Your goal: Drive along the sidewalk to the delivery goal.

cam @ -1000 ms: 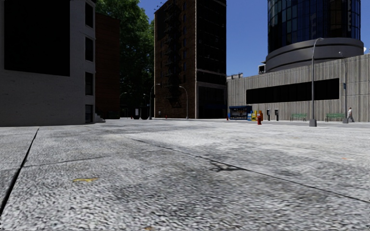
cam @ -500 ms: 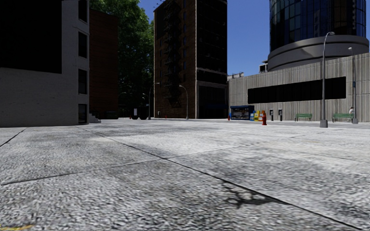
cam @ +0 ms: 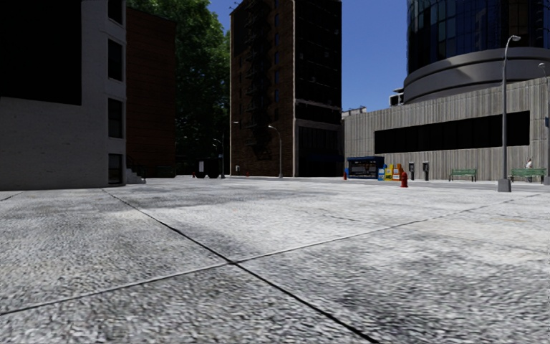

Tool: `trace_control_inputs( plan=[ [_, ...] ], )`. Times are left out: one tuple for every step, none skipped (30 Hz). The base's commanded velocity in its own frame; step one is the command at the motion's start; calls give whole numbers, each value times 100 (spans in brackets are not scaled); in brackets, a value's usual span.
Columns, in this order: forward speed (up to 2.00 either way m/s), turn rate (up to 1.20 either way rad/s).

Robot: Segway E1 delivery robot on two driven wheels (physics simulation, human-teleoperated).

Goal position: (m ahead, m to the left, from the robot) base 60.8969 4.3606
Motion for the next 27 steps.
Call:
trace_control_inputs(
  plan=[
    [200, 17],
    [200, 17],
    [200, 17],
    [200, 17],
    [200, 17],
    [200, 17],
    [200, 17],
    [200, 17],
    [200, 17],
    [200, 14],
    [200, 8],
    [200, 8],
    [200, 4],
    [200, 0],
    [200, 0],
    [200, 0],
    [200, 0],
    [200, 0],
    [200, 0],
    [200, 0],
    [200, 0],
    [200, 0],
    [200, 0],
    [200, 0],
    [200, 0],
    [200, 0],
    [200, 0]
  ],
)
